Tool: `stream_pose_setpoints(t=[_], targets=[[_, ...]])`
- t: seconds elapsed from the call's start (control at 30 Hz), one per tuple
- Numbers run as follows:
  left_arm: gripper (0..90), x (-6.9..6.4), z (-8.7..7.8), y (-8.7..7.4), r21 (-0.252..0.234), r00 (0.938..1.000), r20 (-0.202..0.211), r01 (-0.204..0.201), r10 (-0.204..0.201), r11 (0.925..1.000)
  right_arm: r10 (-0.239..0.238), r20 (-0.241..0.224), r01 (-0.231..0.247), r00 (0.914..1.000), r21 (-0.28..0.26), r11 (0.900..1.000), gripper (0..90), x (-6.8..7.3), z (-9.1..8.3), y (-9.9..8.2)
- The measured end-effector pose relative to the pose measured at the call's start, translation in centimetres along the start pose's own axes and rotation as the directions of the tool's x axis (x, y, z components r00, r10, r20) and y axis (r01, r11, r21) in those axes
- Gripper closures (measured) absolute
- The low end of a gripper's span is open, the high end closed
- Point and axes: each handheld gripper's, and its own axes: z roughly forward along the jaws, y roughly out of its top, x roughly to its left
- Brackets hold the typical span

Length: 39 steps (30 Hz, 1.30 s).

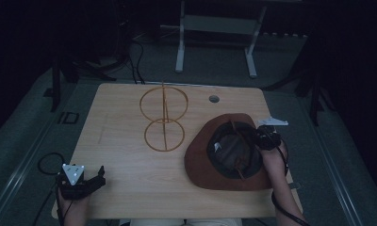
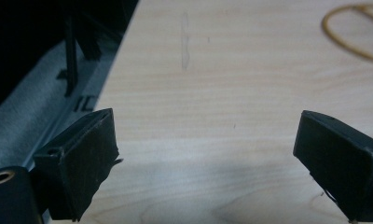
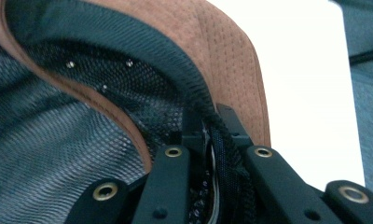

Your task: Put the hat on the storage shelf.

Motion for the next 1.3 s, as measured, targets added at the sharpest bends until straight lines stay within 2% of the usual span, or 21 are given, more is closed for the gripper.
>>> stream_pose_setpoints(t=[0.1, 0.2, 0.3, 0.37, 0.43, 0.5, 0.57, 0.67, 0.7, 0.73, 0.8, 0.83, 0.87, 0.93, 0.97, 1.13, 1.2, 1.23, 1.3], targets=[[6.7, -0.5, -0.5, 0.2, -0.017, 0.999, 0.017, -0.041, 0.041, 0.999, 0.01, -0.011, -0.011, 0.9999, -0.047, 0.9989, 84.2, 0.1, -1.3, 1.0], [6.7, -0.9, -0.8, 0.3, -0.01, 0.9974, 0.036, -0.062, 0.063, 0.998, 0.024, -0.026, -0.027, 0.9994, -0.09, 0.9956, 84.2, 0.1, -2.5, 1.9], [6.8, -1.4, -1.0, 0.4, -0.003, 0.9958, 0.06, -0.07, 0.07, 0.9976, 0.043, -0.039, -0.048, 0.9983, -0.138, 0.9893, 84.2, 0.0, -4.0, 2.8], [6.8, -1.6, -1.3, 0.8, -0.008, 0.9947, 0.09, -0.048, 0.049, 0.9988, 0.054, -0.052, -0.062, 0.9972, -0.169, 0.9836, 84.2, -0.1, -5.0, 3.4], [6.8, -2.0, -1.8, 1.4, -0.008, 0.993, 0.101, -0.06, 0.061, 0.9982, 0.068, -0.063, -0.079, 0.9957, -0.197, 0.9773, 84.2, -0.3, -5.8, 3.8], [8.1, -2.6, -2.4, 2.0, -0.026, 0.989, 0.134, -0.06, 0.063, 0.9979, 0.083, -0.072, -0.097, 0.994, -0.227, 0.969, 84.2, -0.4, -6.7, 4.2], [8.5, -3.4, -2.8, 2.7, -0.033, 0.983, 0.159, -0.087, 0.091, 0.9957, 0.094, -0.077, -0.11, 0.9926, -0.247, 0.9627, 84.1, -0.4, -7.2, 4.2], [8.5, -4.7, -3.1, 3.8, -0.029, 0.9702, 0.204, -0.128, 0.131, 0.9913, 0.113, -0.097, -0.135, 0.9888, -0.26, 0.9561, 84.1, -0.3, -7.4, 4.0], [8.5, -4.7, -3.1, 3.8, -0.029, 0.9702, 0.204, -0.128, 0.131, 0.9913, 0.113, -0.097, -0.135, 0.9888, -0.26, 0.9561, 84.1, -0.3, -7.4, 4.0], [8.5, -5.6, -3.3, 4.6, -0.034, 0.95, 0.275, -0.144, 0.148, 0.989, 0.108, -0.088, -0.127, 0.9902, -0.26, 0.957, 84.1, -0.1, -7.3, 3.7], [8.5, -6.5, -3.5, 5.3, -0.046, 0.9289, 0.333, -0.156, 0.163, 0.9867, 0.115, -0.088, -0.134, 0.9895, -0.257, 0.9572, 84.1, 0.0, -7.2, 3.5], [8.5, -7.1, -3.6, 5.6, -0.053, 0.916, 0.36, -0.17, 0.178, 0.984, 0.117, -0.088, -0.136, 0.9892, -0.254, 0.9575, 84.1, 0.0, -7.2, 3.3], [8.5, -7.7, -3.6, 6.0, -0.055, 0.906, 0.376, -0.187, 0.194, 0.9808, 0.112, -0.084, -0.13, 0.9902, -0.25, 0.9596, 84.0, 0.1, -7.1, 3.2], [8.5, -8.6, -3.6, 6.7, -0.057, 0.8824, 0.426, -0.193, 0.199, 0.9795, 0.121, -0.089, -0.14, 0.9886, -0.248, 0.9585, 84.0, 0.1, -6.9, 2.8], [8.5, -9.2, -3.6, 7.0, -0.06, 0.8767, 0.433, -0.204, 0.21, 0.9771, 0.121, -0.089, -0.14, 0.9886, -0.248, 0.9585, 84.0, 0.1, -6.9, 2.8], [10.5, -11.4, -3.6, 8.5, -0.08, 0.8279, 0.51, -0.224, 0.233, 0.9714, 0.131, -0.082, -0.147, 0.988, -0.243, 0.9588, 84.0, -0.1, -6.7, 2.2], [10.5, -12.4, -3.6, 8.9, -0.091, 0.8098, 0.528, -0.245, 0.255, 0.9652, 0.131, -0.076, -0.146, 0.9885, -0.241, 0.9595, 84.0, -0.2, -6.7, 2.2], [10.5, -12.9, -3.6, 9.2, -0.095, 0.8033, 0.535, -0.251, 0.262, 0.9632, 0.131, -0.078, -0.146, 0.9884, -0.241, 0.9596, 84.0, -0.2, -6.7, 2.1], [10.7, -13.8, -3.4, 9.7, -0.096, 0.7859, 0.555, -0.265, 0.272, 0.9596, 0.126, -0.065, -0.138, 0.9899, -0.242, 0.9605, 84.0, -0.2, -6.7, 2.0]])
